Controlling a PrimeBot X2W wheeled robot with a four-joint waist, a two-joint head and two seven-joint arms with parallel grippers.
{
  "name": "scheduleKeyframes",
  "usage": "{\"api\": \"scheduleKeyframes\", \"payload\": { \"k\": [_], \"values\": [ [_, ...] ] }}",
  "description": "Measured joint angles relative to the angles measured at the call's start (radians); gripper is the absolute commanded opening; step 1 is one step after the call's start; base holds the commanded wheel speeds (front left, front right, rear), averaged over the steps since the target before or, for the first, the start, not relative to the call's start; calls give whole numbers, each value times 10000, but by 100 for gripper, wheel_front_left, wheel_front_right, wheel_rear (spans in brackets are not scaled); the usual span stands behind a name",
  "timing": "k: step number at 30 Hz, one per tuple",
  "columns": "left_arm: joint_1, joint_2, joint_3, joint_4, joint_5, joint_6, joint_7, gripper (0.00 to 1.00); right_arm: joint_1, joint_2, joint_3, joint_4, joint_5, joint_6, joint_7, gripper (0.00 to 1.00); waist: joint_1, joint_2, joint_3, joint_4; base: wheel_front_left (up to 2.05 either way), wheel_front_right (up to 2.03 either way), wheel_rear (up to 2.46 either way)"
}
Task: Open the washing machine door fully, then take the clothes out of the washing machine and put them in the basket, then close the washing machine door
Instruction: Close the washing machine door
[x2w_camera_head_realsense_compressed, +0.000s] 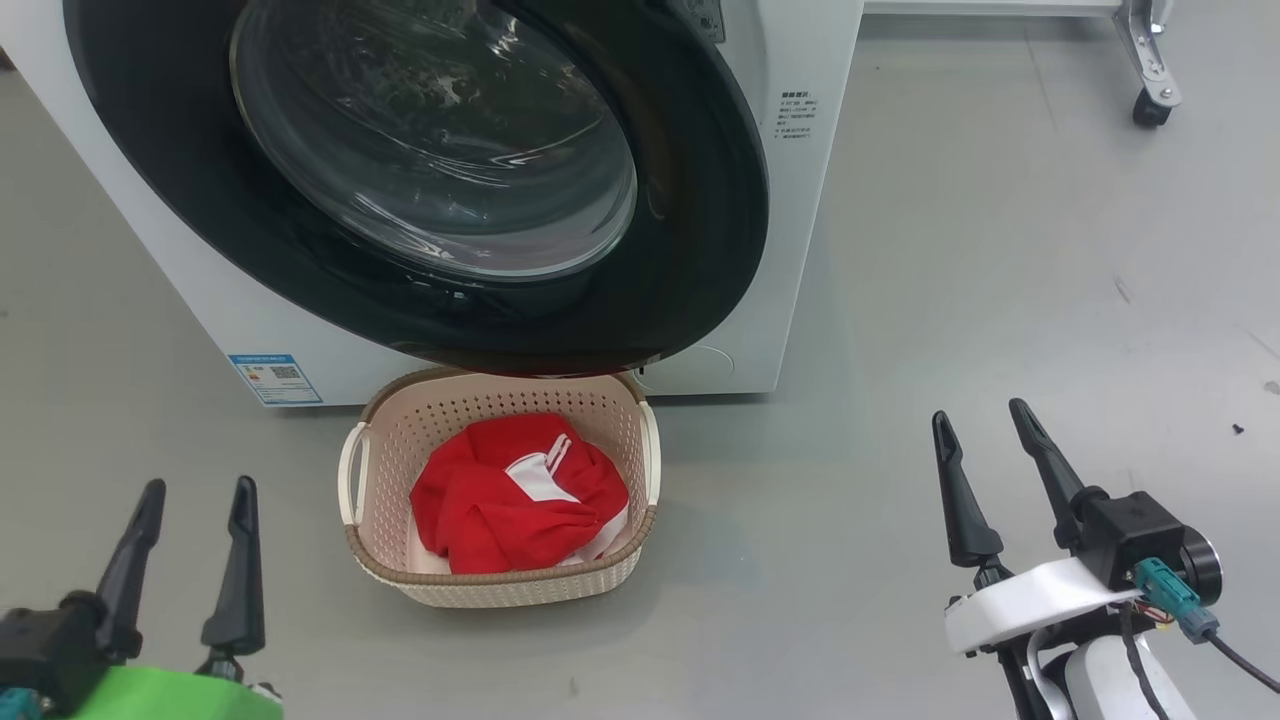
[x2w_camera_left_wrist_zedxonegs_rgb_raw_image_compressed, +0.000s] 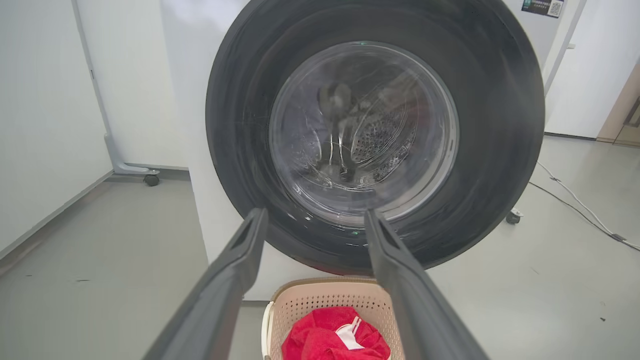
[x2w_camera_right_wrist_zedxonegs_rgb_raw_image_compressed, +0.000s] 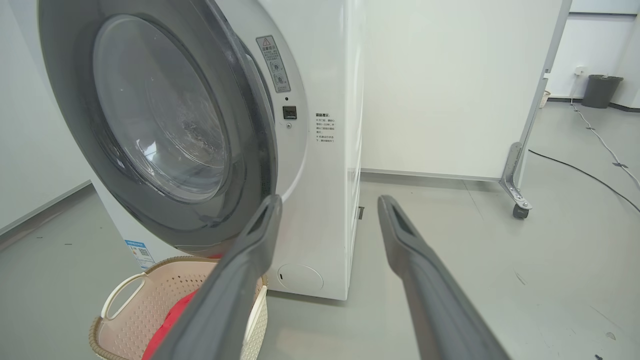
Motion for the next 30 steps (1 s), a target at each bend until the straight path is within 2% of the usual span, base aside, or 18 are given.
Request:
{"api": "scheduleKeyframes", "payload": {
  "k": [5, 13, 30],
  "values": [
    [382, -136, -418, 433, 650, 324, -307, 100, 345, 46, 38, 38, 0, 2, 0, 100, 0, 0, -193, -9, 0, 0, 0],
    [495, -420, -872, 970, 1018, 640, -685, 100, 557, 63, 71, 50, 0, 2, 0, 100, 0, 0, -308, -31, 0, 0, 0],
    [491, -652, -1076, 1530, 1361, 907, -1118, 100, 755, 111, 96, 132, 0, 0, 0, 100, 0, 0, -380, -119, 0, 0, 0]
  ]
}}
